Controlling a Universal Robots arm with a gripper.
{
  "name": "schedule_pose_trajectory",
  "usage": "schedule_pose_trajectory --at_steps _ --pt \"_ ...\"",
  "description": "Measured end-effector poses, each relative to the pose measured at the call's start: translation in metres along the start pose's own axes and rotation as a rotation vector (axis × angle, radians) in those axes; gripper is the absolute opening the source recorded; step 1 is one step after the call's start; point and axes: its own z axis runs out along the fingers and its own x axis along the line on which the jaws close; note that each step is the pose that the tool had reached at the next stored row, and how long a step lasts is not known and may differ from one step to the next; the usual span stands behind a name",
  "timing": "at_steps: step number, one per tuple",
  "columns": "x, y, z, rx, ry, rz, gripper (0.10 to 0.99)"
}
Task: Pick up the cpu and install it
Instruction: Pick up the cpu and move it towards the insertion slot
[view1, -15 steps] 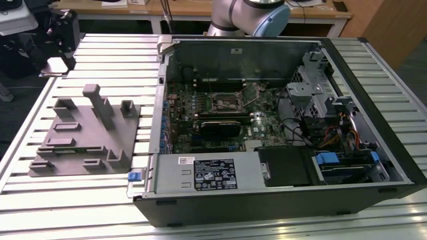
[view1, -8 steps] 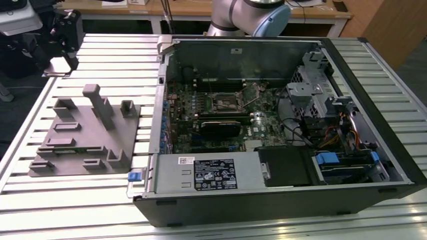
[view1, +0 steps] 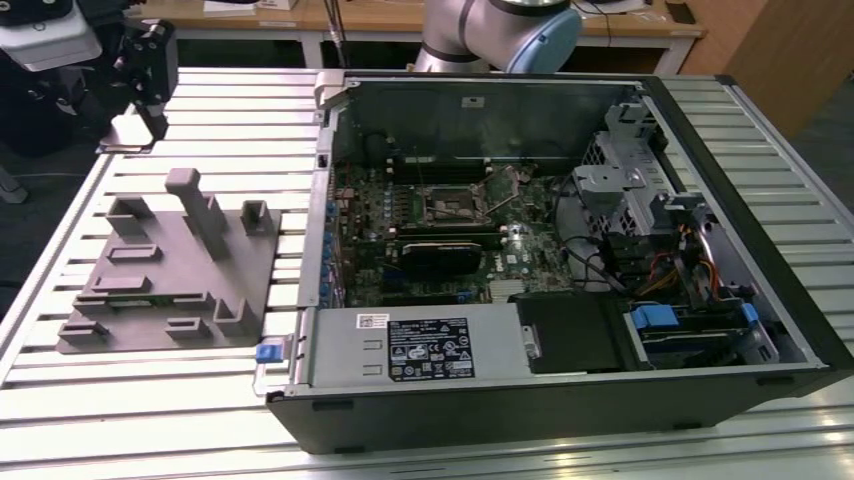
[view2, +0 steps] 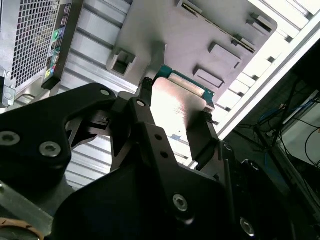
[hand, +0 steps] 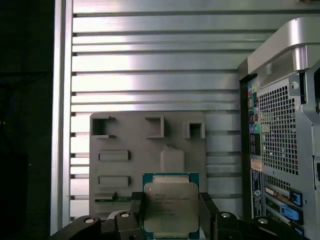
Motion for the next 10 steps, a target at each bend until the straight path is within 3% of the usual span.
schedule_pose_trajectory --at_steps 10 --pt "-0.0143 0.0004 -0.0001 0.000 0.0001 0.000 0.533"
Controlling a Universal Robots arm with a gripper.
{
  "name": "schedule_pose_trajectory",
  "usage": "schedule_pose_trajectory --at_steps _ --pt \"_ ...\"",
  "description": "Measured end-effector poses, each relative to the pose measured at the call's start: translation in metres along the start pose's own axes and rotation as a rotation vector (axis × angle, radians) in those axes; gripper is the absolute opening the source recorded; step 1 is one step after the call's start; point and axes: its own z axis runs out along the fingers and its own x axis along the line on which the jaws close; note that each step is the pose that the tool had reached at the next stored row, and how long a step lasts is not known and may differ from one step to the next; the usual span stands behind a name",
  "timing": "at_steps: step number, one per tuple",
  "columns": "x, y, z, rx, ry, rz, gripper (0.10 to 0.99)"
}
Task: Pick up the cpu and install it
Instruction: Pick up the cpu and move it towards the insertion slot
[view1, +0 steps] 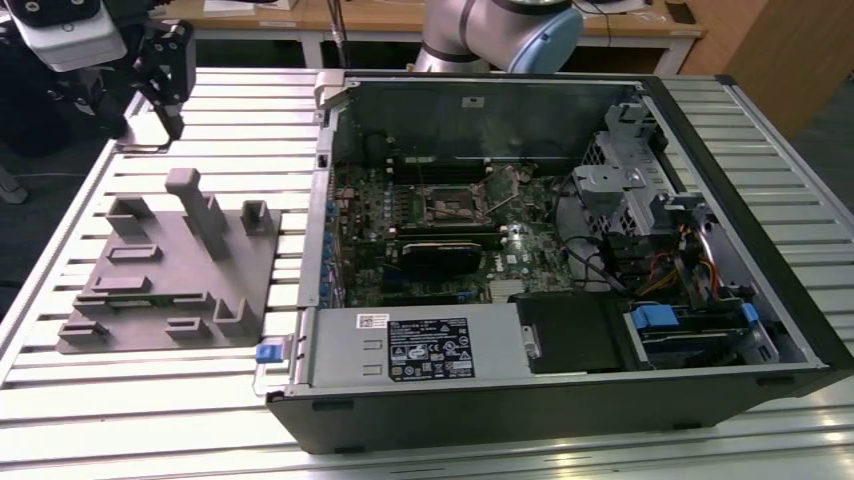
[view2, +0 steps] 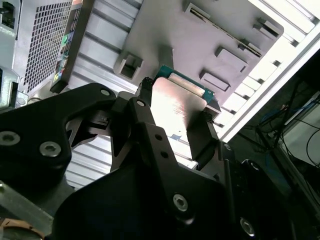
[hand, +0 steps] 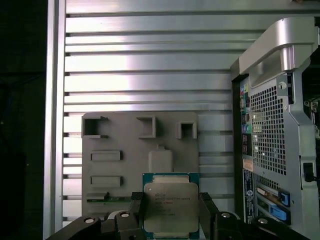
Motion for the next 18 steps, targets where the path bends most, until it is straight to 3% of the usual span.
schedule_pose_trajectory --at_steps 18 --pt "-0.0272 0.0008 -0.0002 0.000 0.0002 0.000 0.533"
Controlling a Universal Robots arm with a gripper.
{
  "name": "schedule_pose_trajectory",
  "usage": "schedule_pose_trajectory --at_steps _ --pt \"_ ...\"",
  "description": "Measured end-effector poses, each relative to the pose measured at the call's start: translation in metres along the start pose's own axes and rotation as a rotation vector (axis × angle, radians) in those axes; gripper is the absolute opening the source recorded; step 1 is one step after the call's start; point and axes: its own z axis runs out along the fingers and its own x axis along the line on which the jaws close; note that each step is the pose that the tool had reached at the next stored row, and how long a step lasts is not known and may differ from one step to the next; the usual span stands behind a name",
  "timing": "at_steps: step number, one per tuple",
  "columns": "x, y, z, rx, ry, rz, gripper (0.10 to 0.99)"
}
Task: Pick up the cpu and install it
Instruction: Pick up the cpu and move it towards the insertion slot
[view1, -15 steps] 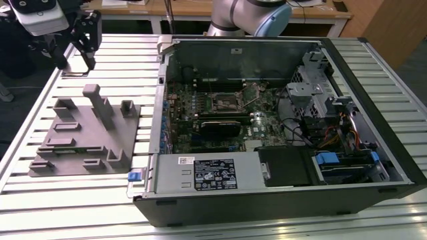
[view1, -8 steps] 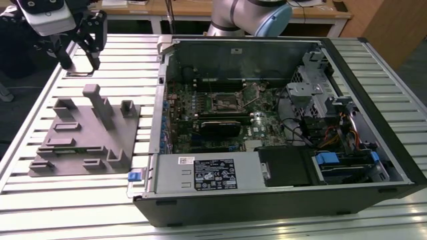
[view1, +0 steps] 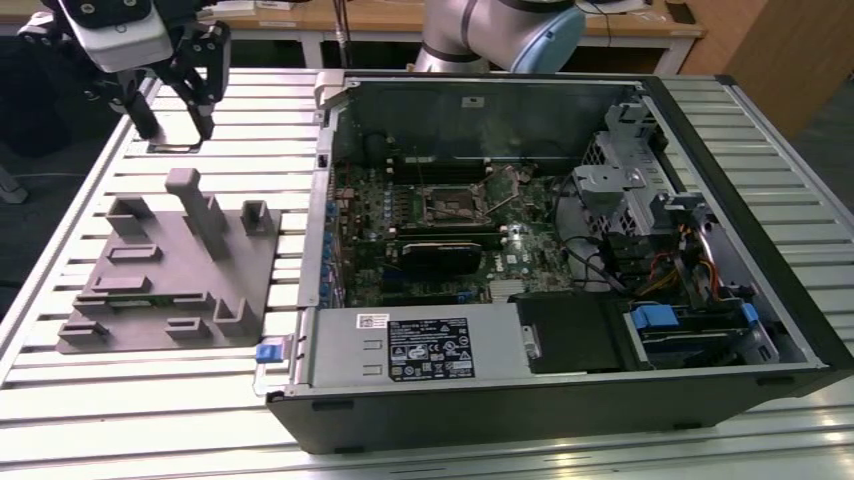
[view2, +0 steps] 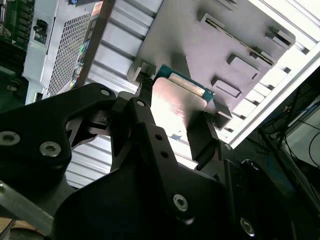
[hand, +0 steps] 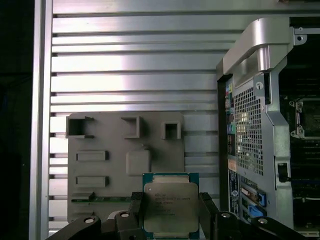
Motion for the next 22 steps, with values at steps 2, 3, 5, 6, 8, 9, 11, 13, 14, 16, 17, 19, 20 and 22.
schedule_pose_trajectory --at_steps 2,3,5,6,8,9,11,13,14,16,17,19,20,22 --pt "-0.0037 0.0001 0.0000 0.000 0.0000 0.000 0.533" --pt "-0.0056 0.0002 -0.0001 0.000 0.0000 0.000 0.533" --pt "-0.0095 0.0003 0.0000 -0.001 0.0000 0.000 0.533" --pt "-0.0115 0.0003 0.0000 -0.001 0.0000 0.000 0.533" --pt "-0.0152 0.0005 0.0000 -0.002 0.0001 0.000 0.533" --pt "-0.0169 0.0006 -0.0001 -0.002 0.0002 0.000 0.533" --pt "-0.0203 0.0008 -0.0001 -0.002 0.0001 0.000 0.533" --pt "-0.0237 0.0010 -0.0001 -0.002 0.0001 0.000 0.533" --pt "-0.0256 0.0012 -0.0001 -0.002 0.0001 0.000 0.533" --pt "-0.0290 0.0017 -0.0001 -0.002 0.0000 0.000 0.533" --pt "-0.0304 0.0022 0.0000 -0.002 0.0000 0.000 0.533" --pt "-0.0326 0.0040 0.0000 -0.002 0.0001 0.000 0.533" --pt "-0.0337 0.0050 0.0001 -0.002 0.0000 0.000 0.533" --pt "-0.0360 0.0072 0.0003 -0.002 0.0001 0.000 0.533"
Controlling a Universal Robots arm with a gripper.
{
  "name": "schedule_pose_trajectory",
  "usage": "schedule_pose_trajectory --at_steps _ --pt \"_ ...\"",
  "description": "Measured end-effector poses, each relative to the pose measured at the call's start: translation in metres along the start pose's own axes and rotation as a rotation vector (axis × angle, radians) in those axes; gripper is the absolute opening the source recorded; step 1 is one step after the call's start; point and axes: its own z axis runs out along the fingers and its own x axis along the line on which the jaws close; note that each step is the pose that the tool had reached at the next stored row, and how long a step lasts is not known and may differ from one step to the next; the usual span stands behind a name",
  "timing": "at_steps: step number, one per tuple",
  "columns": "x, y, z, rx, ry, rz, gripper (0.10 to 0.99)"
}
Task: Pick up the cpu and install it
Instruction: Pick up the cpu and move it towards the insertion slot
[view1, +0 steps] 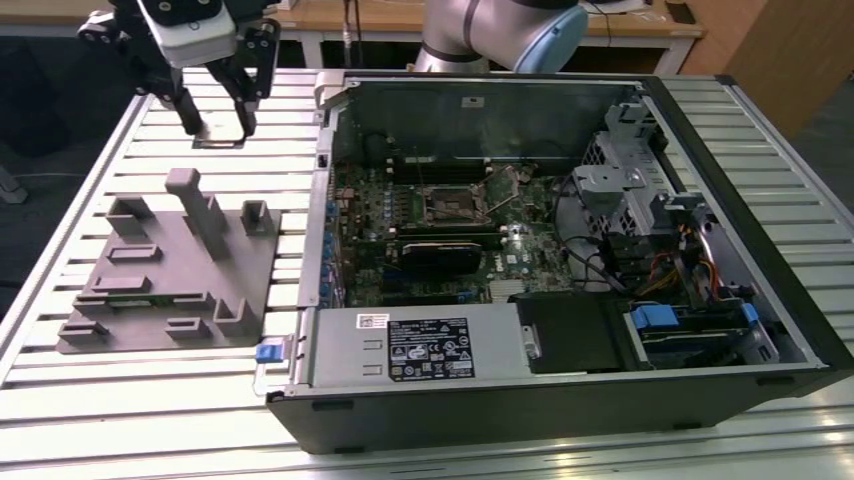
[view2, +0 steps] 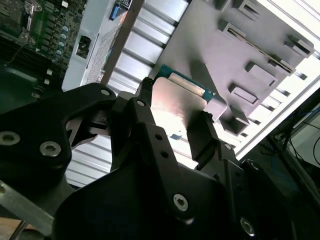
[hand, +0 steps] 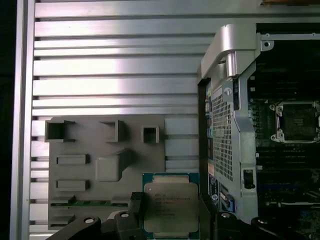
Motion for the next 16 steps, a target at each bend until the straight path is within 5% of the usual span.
schedule_pose_trajectory --at_steps 16 --pt "-0.0353 0.0051 -0.0001 0.000 0.0000 0.000 0.533"
